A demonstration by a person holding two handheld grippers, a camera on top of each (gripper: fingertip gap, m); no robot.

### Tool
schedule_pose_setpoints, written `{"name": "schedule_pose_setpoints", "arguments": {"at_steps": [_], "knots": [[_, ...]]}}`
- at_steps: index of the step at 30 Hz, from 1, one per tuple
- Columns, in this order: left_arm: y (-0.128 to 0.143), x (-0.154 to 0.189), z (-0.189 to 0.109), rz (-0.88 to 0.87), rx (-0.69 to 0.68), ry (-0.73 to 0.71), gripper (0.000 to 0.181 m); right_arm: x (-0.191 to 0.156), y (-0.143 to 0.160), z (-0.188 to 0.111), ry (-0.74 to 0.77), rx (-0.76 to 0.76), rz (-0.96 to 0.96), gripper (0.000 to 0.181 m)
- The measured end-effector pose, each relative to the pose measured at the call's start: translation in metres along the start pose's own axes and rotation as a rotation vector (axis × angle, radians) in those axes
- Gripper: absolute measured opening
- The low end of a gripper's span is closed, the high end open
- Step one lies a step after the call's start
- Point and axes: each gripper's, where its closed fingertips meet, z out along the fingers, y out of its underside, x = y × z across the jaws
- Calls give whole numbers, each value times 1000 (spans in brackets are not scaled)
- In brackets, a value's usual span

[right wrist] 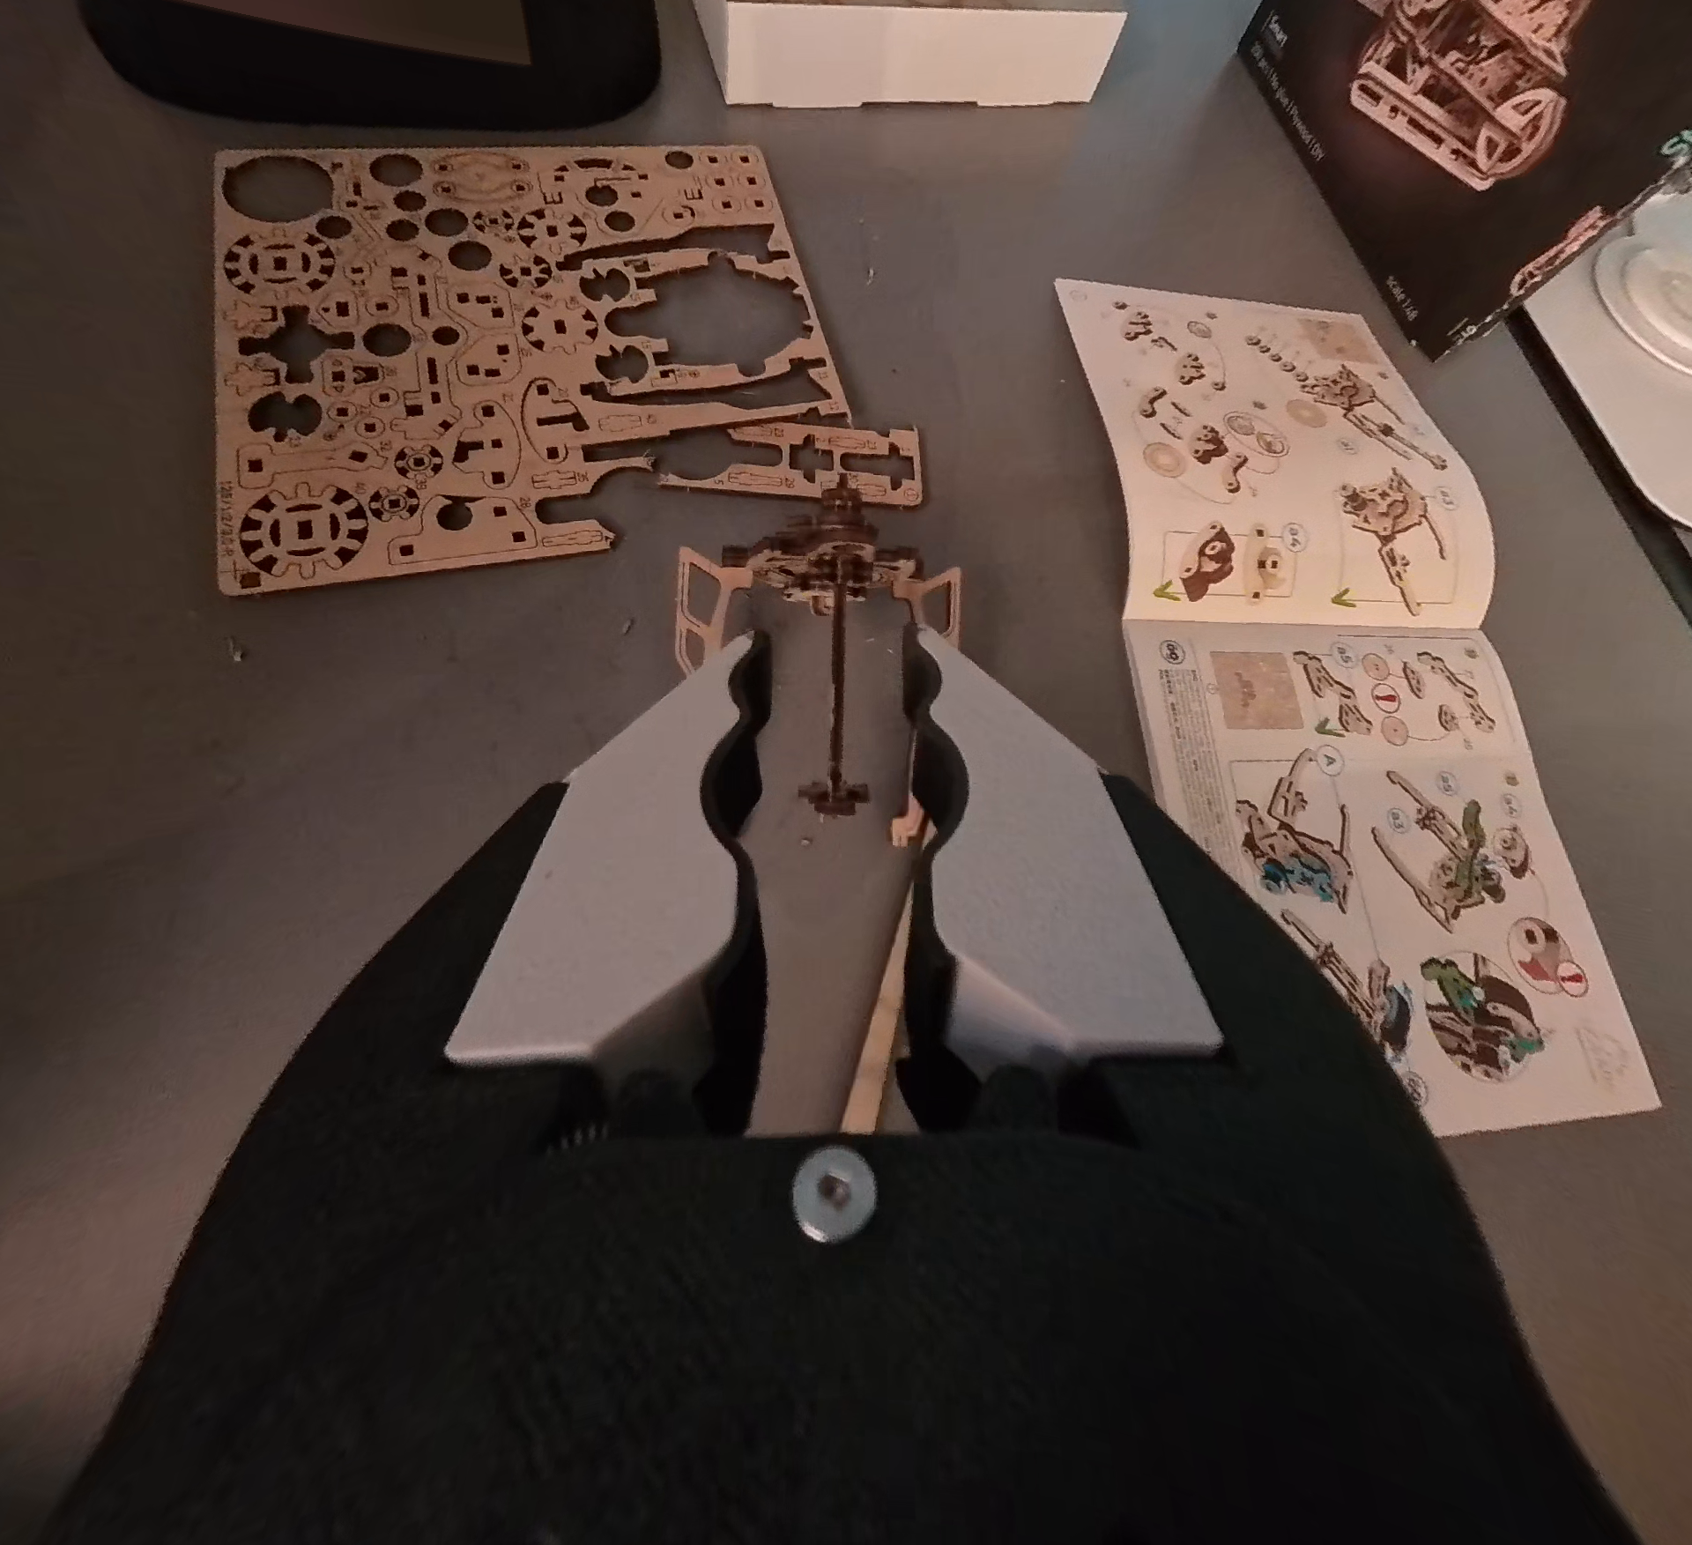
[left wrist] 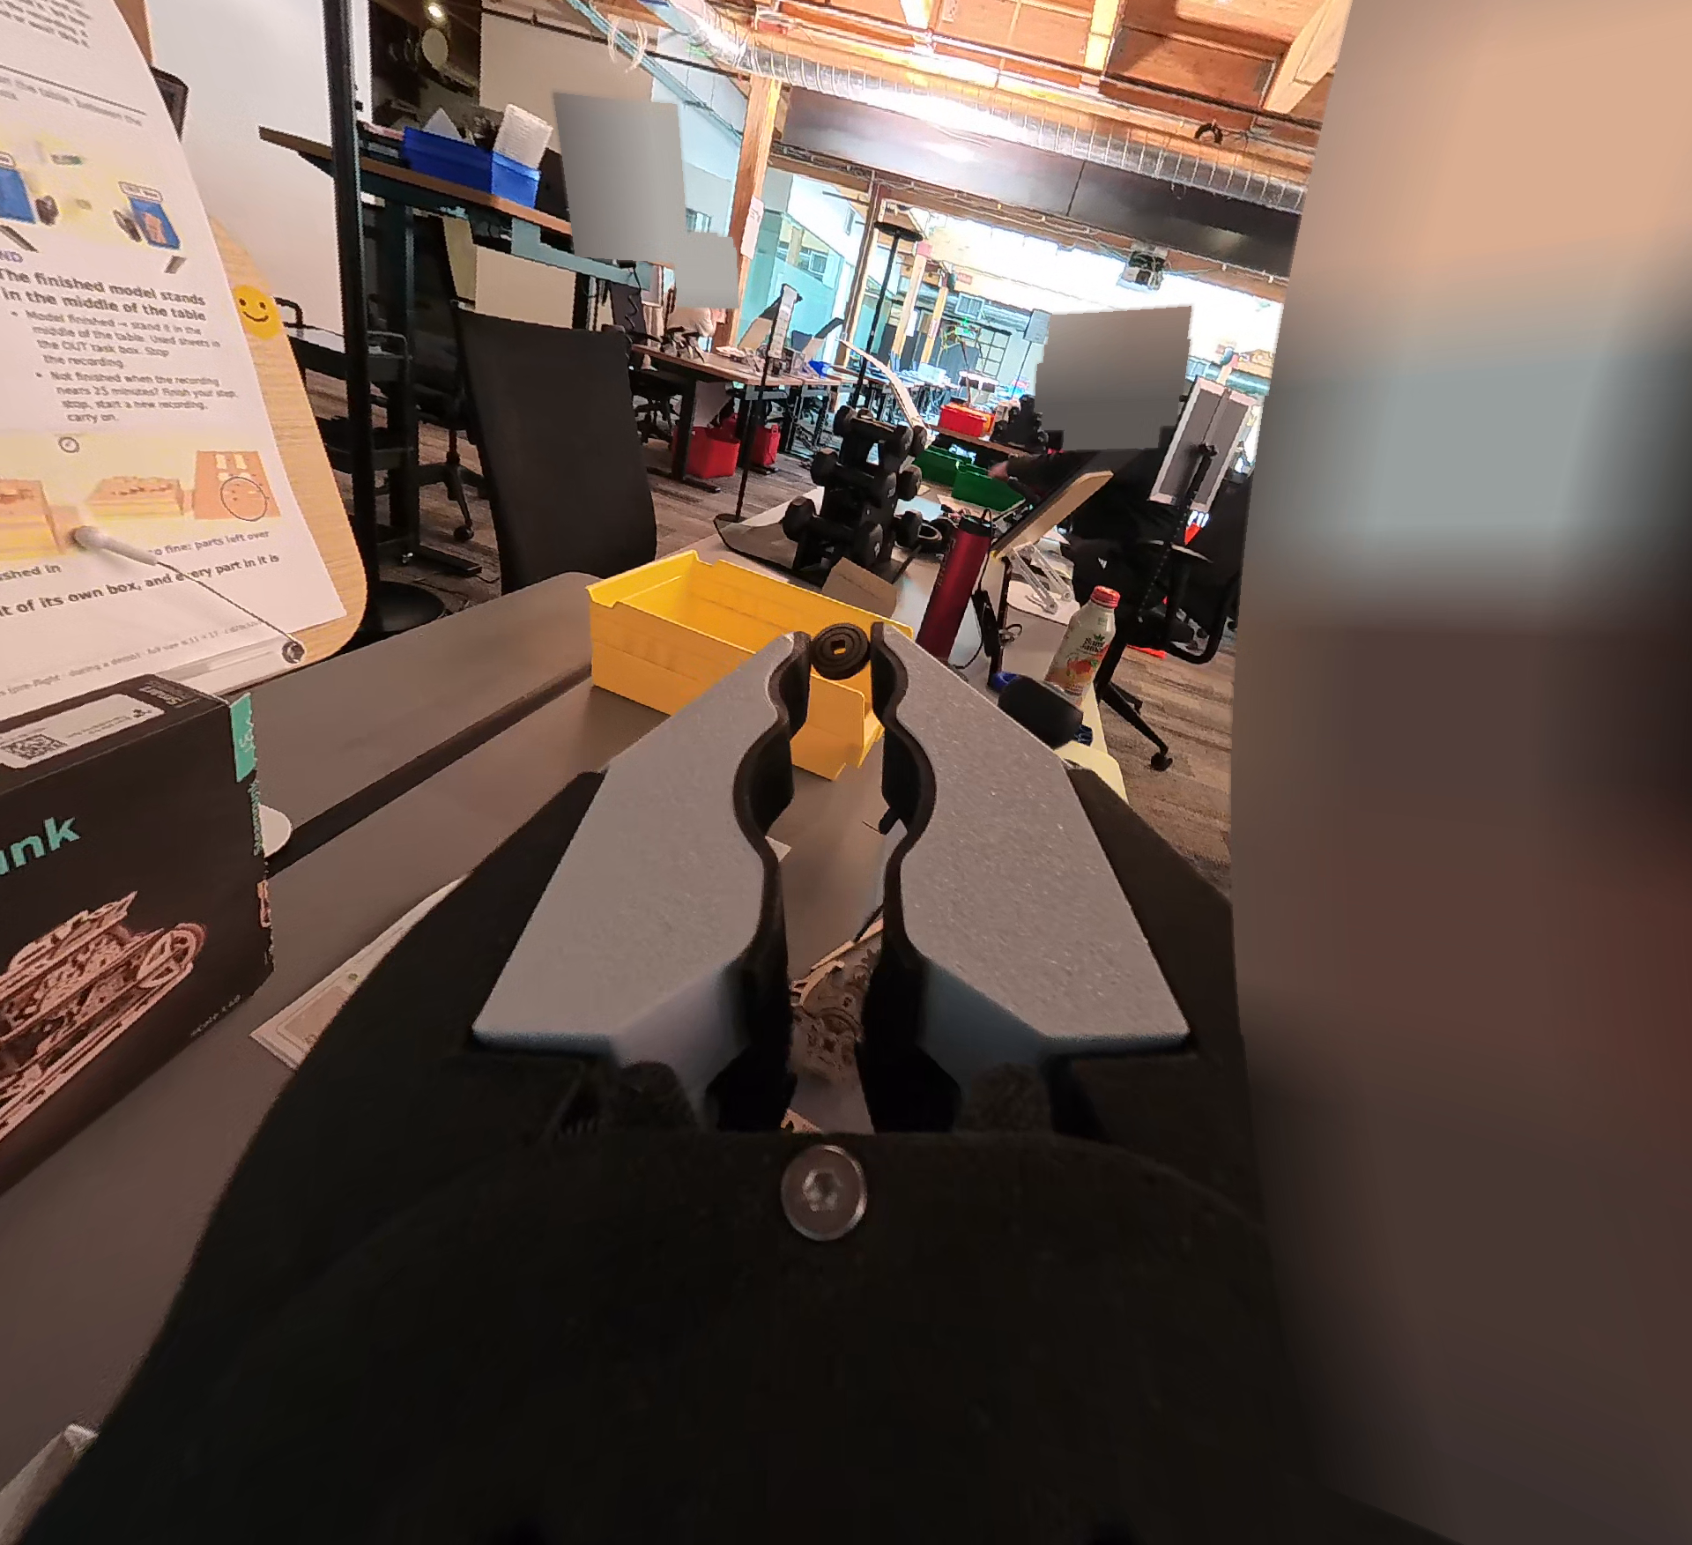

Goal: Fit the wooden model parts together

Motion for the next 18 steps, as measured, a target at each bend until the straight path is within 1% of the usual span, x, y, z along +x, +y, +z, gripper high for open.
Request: {"name": "schedule_pose_setpoints", "arguments": {"at_steps": [6, 14, 18], "knots": [[5, -1, 5, -6, -14, 5, 11, -2, 5, 10, 2, -46, -24, 26], [15, -1, 12, -21, -45, 20, 11, 0, 7, 14, 18, -67, -34, 12], [20, -1, 17, -28, -63, 29, 11, -1, 8, 18, 11, -63, -25, 11]]}}
